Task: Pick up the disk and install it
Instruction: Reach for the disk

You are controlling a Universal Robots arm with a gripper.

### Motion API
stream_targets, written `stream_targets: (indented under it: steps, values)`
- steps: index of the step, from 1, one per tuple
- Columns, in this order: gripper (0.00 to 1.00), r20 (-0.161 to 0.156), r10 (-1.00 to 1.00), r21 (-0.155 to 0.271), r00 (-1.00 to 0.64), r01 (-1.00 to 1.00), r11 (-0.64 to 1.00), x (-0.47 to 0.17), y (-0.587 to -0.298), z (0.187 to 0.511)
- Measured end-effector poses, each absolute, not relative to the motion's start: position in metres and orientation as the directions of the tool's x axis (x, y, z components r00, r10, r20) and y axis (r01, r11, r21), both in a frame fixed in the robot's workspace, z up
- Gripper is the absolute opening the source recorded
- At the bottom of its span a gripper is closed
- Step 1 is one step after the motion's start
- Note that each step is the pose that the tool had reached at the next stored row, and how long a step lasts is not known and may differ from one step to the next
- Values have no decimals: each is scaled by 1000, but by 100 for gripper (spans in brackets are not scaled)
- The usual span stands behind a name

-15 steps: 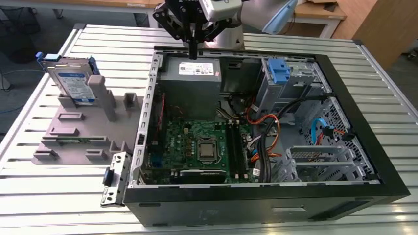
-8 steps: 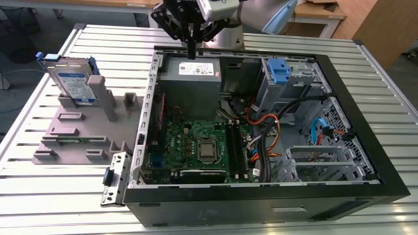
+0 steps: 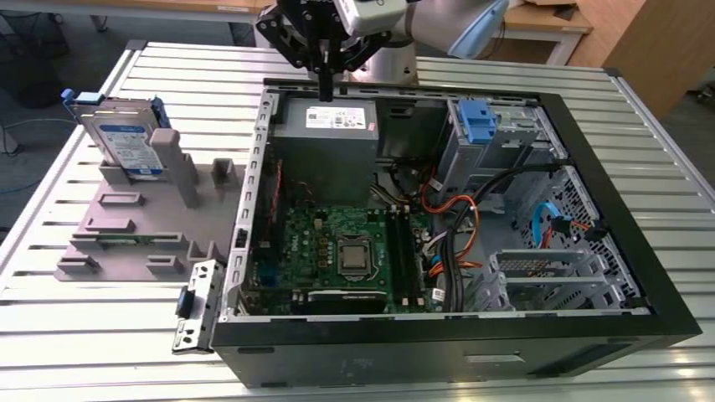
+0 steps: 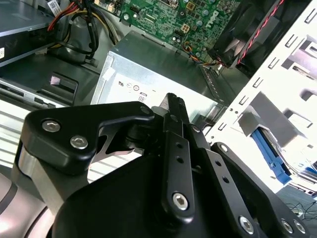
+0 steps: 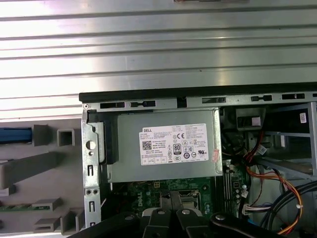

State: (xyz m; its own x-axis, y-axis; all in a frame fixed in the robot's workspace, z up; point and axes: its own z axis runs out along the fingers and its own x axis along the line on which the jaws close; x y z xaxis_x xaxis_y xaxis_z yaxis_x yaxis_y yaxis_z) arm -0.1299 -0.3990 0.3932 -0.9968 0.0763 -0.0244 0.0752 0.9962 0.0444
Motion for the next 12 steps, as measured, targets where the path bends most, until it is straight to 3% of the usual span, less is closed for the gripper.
stream_targets:
  steps: [12]
  values:
    - [11, -25, 76, 44, -997, 75, 996, -139, -399, 393]
